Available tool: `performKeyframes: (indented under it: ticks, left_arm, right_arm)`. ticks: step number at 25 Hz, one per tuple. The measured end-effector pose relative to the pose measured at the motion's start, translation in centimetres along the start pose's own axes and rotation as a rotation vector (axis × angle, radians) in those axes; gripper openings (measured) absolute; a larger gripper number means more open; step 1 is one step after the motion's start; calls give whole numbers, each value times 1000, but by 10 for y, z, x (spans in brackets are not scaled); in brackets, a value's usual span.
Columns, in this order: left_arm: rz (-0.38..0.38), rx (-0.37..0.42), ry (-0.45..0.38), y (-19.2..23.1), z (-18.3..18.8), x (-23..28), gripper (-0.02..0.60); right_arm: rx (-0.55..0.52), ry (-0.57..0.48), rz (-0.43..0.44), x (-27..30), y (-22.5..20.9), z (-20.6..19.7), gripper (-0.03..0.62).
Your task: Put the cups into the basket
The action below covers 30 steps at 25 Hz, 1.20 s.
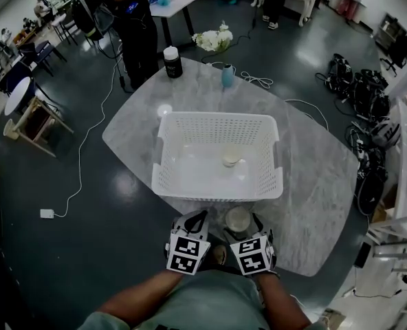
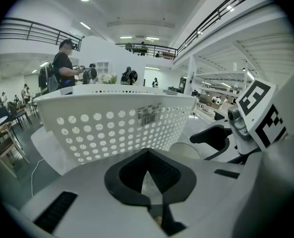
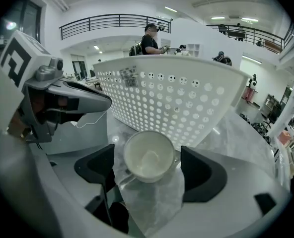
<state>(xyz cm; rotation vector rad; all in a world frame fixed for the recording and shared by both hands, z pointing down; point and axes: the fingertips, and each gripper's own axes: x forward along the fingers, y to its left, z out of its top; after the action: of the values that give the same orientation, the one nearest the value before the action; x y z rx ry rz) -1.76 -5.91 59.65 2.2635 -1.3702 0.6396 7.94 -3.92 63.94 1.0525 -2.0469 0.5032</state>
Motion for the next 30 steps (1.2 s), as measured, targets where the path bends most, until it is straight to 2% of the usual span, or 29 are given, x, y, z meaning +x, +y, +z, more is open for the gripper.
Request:
performKeyframes:
  ticks: [14,30]
  left_arm:
    - [-14,-6,18,3,-6,22,0]
    - [-17,-32,33,7,-13,34,0]
  right_arm:
    - [29,71,-8,28,-3,-20,397]
    - [78,99,-9,48,-6,-19,397]
